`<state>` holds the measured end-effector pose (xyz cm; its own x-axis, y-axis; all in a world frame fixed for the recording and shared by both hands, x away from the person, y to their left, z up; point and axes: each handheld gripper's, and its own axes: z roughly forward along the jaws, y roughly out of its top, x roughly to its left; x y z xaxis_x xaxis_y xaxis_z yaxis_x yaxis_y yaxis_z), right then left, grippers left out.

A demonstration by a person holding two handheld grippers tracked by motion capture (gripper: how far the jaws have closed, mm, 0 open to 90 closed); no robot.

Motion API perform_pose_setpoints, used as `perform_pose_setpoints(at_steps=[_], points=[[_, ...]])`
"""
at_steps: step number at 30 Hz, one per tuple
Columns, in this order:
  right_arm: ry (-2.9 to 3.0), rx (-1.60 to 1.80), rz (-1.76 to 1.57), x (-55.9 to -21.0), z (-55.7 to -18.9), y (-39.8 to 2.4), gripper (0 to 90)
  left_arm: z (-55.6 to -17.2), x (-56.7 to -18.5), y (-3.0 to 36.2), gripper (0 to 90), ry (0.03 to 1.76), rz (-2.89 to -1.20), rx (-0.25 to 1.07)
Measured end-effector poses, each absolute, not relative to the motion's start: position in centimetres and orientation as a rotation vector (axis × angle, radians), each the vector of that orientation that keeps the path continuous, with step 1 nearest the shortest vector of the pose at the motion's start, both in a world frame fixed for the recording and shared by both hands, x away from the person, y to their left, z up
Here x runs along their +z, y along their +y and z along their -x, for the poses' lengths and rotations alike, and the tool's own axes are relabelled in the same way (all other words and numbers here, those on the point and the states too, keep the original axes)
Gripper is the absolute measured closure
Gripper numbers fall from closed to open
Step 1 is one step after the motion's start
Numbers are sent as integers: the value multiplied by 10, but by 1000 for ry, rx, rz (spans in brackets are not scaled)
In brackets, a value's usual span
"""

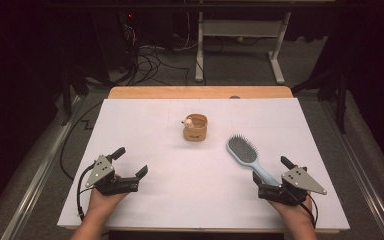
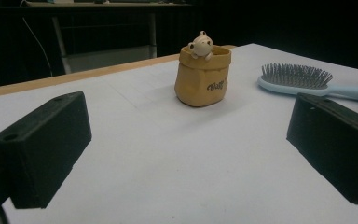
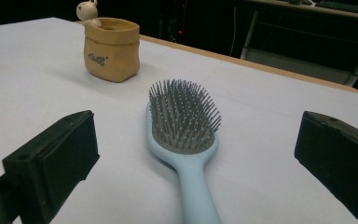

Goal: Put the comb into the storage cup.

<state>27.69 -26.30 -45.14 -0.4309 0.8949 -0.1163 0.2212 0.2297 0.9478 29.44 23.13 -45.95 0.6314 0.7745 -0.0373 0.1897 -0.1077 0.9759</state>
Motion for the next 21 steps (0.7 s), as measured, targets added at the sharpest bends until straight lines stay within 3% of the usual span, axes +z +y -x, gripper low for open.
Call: perform_pose_setpoints(at_steps=[21], points=[[1918, 1139, -1093, -455, -283, -260, 3, -295, -460, 231, 0, 805, -1652, 599]])
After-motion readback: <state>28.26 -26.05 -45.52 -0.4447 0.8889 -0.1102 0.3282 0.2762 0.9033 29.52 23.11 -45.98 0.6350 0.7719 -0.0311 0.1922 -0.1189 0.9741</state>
